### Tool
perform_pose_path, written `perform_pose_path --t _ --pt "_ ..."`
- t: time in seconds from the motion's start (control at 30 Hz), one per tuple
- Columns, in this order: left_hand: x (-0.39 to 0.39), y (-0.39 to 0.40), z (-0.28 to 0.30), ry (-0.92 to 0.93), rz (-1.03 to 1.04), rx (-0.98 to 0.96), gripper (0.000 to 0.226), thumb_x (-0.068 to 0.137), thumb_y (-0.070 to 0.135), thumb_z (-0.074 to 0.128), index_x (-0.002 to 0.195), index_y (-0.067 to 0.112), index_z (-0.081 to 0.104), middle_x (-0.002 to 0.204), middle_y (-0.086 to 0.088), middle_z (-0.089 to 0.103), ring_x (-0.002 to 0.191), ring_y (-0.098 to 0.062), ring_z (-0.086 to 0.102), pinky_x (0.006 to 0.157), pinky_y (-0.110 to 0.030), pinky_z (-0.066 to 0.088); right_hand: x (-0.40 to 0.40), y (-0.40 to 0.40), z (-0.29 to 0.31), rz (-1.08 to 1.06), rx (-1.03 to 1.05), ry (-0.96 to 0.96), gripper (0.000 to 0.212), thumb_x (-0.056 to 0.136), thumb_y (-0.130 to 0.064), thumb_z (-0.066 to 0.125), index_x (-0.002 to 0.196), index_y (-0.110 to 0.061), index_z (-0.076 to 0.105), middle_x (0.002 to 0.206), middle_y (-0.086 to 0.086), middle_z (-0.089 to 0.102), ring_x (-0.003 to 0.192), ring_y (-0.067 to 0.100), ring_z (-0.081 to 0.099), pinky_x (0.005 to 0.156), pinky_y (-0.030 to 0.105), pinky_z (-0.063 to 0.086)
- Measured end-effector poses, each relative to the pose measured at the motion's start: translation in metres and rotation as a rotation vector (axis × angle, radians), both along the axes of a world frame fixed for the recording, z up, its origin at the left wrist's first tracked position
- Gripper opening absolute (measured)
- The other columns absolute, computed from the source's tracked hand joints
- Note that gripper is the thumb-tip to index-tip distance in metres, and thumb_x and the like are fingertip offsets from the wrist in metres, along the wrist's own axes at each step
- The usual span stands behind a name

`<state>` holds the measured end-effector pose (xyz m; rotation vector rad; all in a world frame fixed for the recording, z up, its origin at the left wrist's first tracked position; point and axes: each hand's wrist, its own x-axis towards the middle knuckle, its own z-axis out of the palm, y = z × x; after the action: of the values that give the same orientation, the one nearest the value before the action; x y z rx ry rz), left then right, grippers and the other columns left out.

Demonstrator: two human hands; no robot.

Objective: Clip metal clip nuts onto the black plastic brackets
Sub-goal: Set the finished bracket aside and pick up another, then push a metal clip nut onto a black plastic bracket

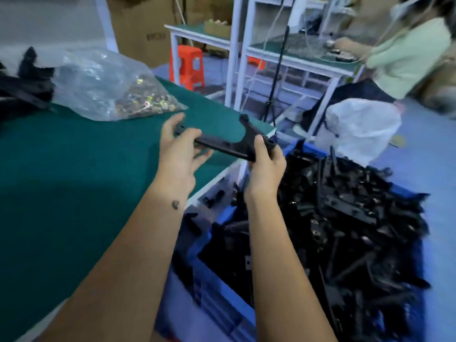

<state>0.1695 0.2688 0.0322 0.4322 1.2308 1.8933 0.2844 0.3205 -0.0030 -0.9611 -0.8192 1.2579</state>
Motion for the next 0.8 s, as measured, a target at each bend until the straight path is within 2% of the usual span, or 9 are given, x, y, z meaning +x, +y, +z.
perform_pose_path --t 0.13,0.23,0.3,0.4,0.43,0.53,0.63,0.7,0.8 --pt "0.067 0.018 -0.032 0.268 -0.247 -0.121 0.021 0.091 0.001 0.063 0.086 0.020 0.056 0.090 -0.007 0.061 0.064 -0.016 0.065 0.055 -0.023 0.057 0.078 0.023 -0.026 -0.154 -0.112 -0.057 0.009 0.094 -0.027 0.066 0.097 -0.018 0.066 0.095 -0.002 0.069 0.083 0.014 0.065 0.076 0.031 0.049" --pt "0.093 0.021 -0.073 0.460 -0.419 -0.238 0.015 0.089 0.016 0.072 0.085 0.023 0.059 0.094 -0.006 0.068 0.080 -0.019 0.070 0.070 -0.032 0.058 0.120 0.033 -0.042 -0.143 -0.179 -0.278 0.020 0.092 -0.030 0.069 0.101 -0.012 0.066 0.102 0.006 0.070 0.091 0.023 0.066 0.077 0.036 0.051" --pt "0.099 0.017 -0.101 0.566 -0.428 -0.334 0.014 0.087 0.025 0.074 0.085 0.028 0.061 0.097 -0.001 0.069 0.089 -0.021 0.067 0.078 -0.037 0.055 0.141 0.038 -0.049 -0.049 -0.187 -0.492 0.020 0.089 -0.028 0.072 0.098 -0.012 0.068 0.097 0.005 0.072 0.089 0.022 0.067 0.073 0.034 0.051" --pt "0.096 0.009 -0.138 0.635 -0.425 -0.442 0.015 0.089 0.024 0.072 0.082 0.030 0.060 0.093 0.007 0.065 0.081 -0.013 0.059 0.067 -0.028 0.045 0.156 0.046 -0.055 0.166 -0.200 -0.808 0.014 0.085 -0.024 0.076 0.091 -0.014 0.068 0.076 -0.008 0.069 0.068 0.010 0.065 0.059 0.029 0.049" --pt "0.094 0.006 -0.148 0.650 -0.483 -0.498 0.014 0.091 0.022 0.068 0.083 0.030 0.060 0.091 0.006 0.063 0.075 -0.012 0.057 0.062 -0.027 0.042 0.156 0.048 -0.057 0.213 -0.217 -0.887 0.018 0.084 -0.021 0.077 0.097 -0.013 0.068 0.081 -0.007 0.068 0.069 0.009 0.064 0.061 0.027 0.049" --pt "0.088 -0.002 -0.162 0.661 -0.822 -0.718 0.011 0.097 0.025 0.056 0.092 0.032 0.061 0.094 0.006 0.060 0.075 -0.009 0.053 0.059 -0.025 0.040 0.149 0.054 -0.066 0.284 -0.314 -1.120 0.040 0.083 -0.021 0.078 0.119 -0.013 0.064 0.105 0.002 0.065 0.096 0.024 0.062 0.085 0.039 0.052" --pt "0.086 -0.004 -0.158 0.729 -1.117 -0.802 0.014 0.102 0.034 0.048 0.106 0.038 0.062 0.118 0.007 0.059 0.104 -0.012 0.054 0.081 -0.026 0.047 0.141 0.059 -0.071 0.324 -0.409 -1.299 0.033 0.085 -0.025 0.076 0.116 -0.019 0.069 0.113 0.005 0.067 0.110 0.030 0.059 0.088 0.038 0.050" --pt "0.085 -0.002 -0.150 0.754 -1.177 -0.776 0.022 0.103 0.036 0.047 0.119 0.037 0.061 0.125 0.009 0.056 0.114 -0.013 0.051 0.090 -0.028 0.045 0.135 0.061 -0.071 0.311 -0.407 -1.359 0.025 0.087 -0.022 0.072 0.112 -0.022 0.070 0.120 0.007 0.066 0.124 0.034 0.050 0.097 0.041 0.046" --pt "0.081 0.004 -0.128 0.790 -1.111 -0.701 0.022 0.103 0.031 0.047 0.120 0.034 0.061 0.123 0.007 0.057 0.105 -0.011 0.053 0.077 -0.022 0.045 0.123 0.062 -0.064 0.163 -0.316 -1.368 0.036 0.091 -0.017 0.059 0.127 -0.023 0.064 0.131 0.007 0.060 0.133 0.038 0.037 0.106 0.044 0.036"
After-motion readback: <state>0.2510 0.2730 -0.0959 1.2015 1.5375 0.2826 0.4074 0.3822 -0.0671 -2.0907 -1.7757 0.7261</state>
